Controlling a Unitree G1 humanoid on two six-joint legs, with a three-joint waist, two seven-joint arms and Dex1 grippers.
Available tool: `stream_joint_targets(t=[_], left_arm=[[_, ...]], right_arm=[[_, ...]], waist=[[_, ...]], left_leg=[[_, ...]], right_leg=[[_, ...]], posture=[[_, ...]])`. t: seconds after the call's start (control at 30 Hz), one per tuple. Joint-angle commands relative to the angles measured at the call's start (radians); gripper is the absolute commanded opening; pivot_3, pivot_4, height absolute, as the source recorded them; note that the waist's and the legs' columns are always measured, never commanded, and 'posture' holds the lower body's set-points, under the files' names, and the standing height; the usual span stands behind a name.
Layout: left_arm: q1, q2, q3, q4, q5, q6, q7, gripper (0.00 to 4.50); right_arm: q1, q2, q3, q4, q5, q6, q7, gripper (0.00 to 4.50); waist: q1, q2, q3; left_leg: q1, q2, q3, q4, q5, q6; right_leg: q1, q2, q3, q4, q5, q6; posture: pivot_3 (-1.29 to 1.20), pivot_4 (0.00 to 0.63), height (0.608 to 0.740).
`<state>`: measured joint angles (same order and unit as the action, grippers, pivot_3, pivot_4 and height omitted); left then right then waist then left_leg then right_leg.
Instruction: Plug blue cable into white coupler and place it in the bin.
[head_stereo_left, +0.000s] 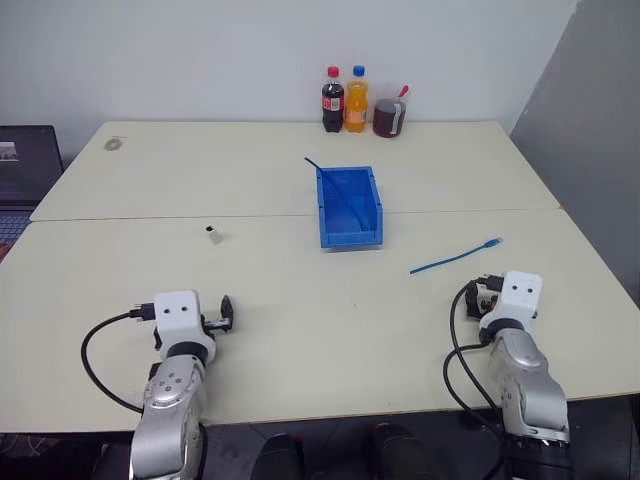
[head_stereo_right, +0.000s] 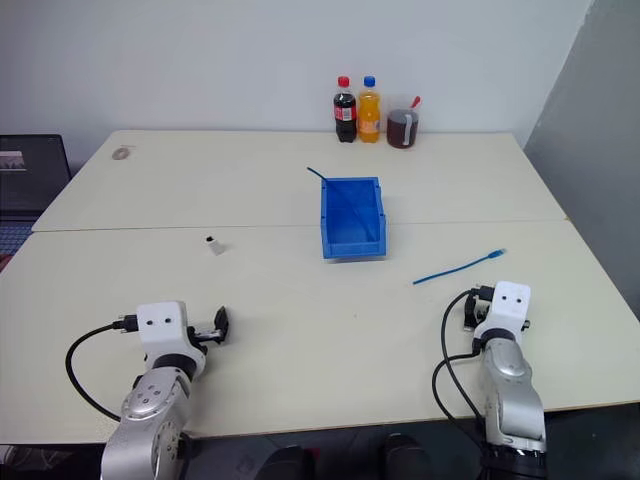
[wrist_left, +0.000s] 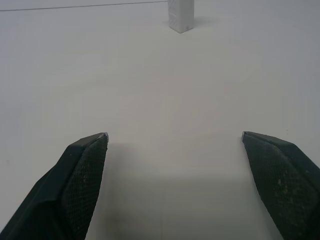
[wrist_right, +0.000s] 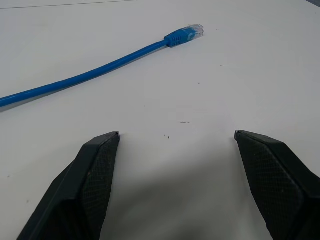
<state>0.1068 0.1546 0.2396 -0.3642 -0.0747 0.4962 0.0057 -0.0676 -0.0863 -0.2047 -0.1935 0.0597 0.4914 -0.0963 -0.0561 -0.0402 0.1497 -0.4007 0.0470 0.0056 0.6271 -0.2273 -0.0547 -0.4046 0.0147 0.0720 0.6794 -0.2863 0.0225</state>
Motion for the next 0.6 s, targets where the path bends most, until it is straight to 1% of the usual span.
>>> stream_joint_targets(t=[0.03, 0.1, 0.3, 0.6], left_arm=[[-0.008, 0.006, 0.024, -0.017, -0.019, -0.023, -0.011, 4.5], [-0.018, -0.001, 0.033, -0.023, -0.039, -0.021, -0.016, 4.5], [-0.015, 0.001, 0.014, -0.02, -0.012, -0.012, -0.003, 4.5], [-0.017, -0.001, 0.015, -0.016, -0.017, -0.014, 0.002, 4.5]], right_arm=[[0.019, 0.003, -0.006, -0.021, -0.007, 0.018, -0.014, 3.92], [0.025, 0.006, -0.005, -0.037, -0.006, 0.027, -0.017, 3.92], [0.028, 0.003, -0.011, -0.035, -0.004, 0.029, -0.021, 3.92], [0.02, -0.002, -0.013, -0.037, -0.006, 0.036, -0.021, 3.92]], waist=[[0.0, 0.0, 0.0], [0.001, 0.0, 0.0], [0.002, 0.0, 0.0], [0.002, 0.0, 0.0]], left_leg=[[0.0, 0.0, 0.0, 0.0, 0.0, 0.0], [0.0, 0.0, 0.0, 0.0, 0.0, 0.0], [0.0, 0.0, 0.0, 0.0, 0.0, 0.0], [0.0, 0.0, 0.0, 0.0, 0.0, 0.0]], right_leg=[[0.0, 0.0, 0.0, 0.0, 0.0, 0.0], [0.0, 0.0, -0.001, 0.0, 0.0, 0.0], [0.0, 0.0, 0.0, 0.0, 0.0, 0.0], [0.0, 0.0, 0.0, 0.0, 0.0, 0.0]], posture=[[0.0, 0.15, 0.74], [0.0, 0.15, 0.74], [0.0, 0.15, 0.74], [0.0, 0.15, 0.74]])
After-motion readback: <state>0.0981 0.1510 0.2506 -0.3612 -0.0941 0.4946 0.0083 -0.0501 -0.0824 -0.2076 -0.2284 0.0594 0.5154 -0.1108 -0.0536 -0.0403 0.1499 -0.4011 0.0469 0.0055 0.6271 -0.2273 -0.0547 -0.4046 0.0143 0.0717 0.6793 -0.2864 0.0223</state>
